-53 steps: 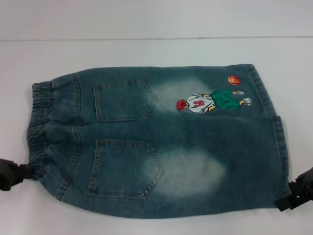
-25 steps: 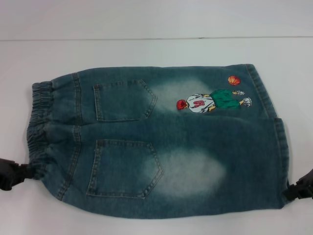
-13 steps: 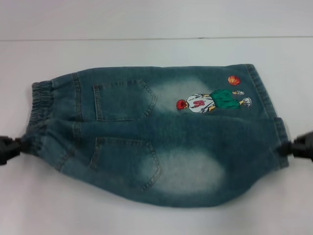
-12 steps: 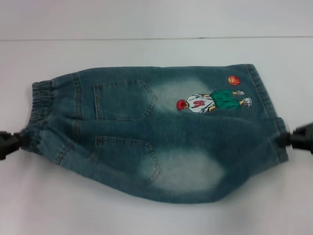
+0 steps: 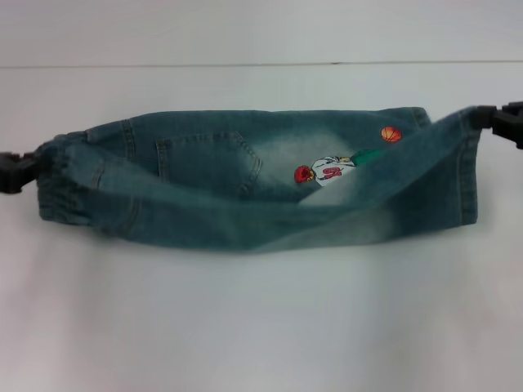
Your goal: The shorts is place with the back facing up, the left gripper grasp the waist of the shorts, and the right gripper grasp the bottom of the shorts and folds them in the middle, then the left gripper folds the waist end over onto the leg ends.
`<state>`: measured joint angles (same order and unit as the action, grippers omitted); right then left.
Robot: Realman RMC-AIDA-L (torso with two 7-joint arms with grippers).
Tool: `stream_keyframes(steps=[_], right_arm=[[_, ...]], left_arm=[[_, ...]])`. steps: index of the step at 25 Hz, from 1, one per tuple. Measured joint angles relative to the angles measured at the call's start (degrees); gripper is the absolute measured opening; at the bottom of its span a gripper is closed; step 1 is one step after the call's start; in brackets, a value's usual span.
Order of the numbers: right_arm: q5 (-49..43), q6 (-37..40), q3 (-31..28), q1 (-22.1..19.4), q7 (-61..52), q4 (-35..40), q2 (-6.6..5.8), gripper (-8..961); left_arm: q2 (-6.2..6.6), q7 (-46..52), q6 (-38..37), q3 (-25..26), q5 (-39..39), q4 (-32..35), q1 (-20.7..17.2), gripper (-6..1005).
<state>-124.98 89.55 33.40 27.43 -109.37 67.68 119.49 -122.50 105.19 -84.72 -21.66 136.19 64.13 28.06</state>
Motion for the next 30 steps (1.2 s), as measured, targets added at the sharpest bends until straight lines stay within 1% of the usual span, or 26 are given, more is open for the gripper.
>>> stream_keyframes(steps=[2, 6, 11, 12, 13, 17, 23, 30], right_arm=[[0.5, -2.89, 0.21, 0.39, 0.76, -1.44, 0.05, 20], [0.32, -9.77, 1.14, 1.32, 1.49, -4.63, 0.03, 12], [0.29, -18.12, 3.77, 2.15, 1.71, -8.7, 0.08, 9], [0.29, -21.35, 4.98, 2.63, 1.69, -10.3, 0.07, 14], [0.29, -21.35, 4.98, 2.63, 1.69, -10.3, 0.07, 20], [0.21, -26.65, 6.21, 4.2, 1.7, -13.84, -0.19, 41], [-0.66, -33.19, 7.17, 6.55, 1.72, -18.21, -0.81, 73], [-4.73, -37.09, 7.34, 8.44, 1.45, -20.37, -0.46, 110]], left_arm=[[-0.42, 0.69, 2.72, -0.81, 0.04, -0.21, 0.63, 108], [-1.13, 3.22, 10.09, -4.45, -0.02, -1.14, 1.86, 113], [-1.24, 6.89, 19.14, -10.9, -0.02, -3.29, 2.28, 121], [-1.25, 8.09, 22.4, -13.18, 0.1, -4.15, 2.34, 122], [-1.25, 8.09, 22.4, -13.18, 0.1, -4.15, 2.34, 123], [-1.23, 9.8, 26.7, -14.32, 0.2, -5.24, 2.55, 129], [-0.47, 10.89, 30.1, -14.66, 0.59, -7.8, 2.87, 138], [-0.48, 9.95, 32.94, -17.58, 1.31, -9.3, 2.71, 148]])
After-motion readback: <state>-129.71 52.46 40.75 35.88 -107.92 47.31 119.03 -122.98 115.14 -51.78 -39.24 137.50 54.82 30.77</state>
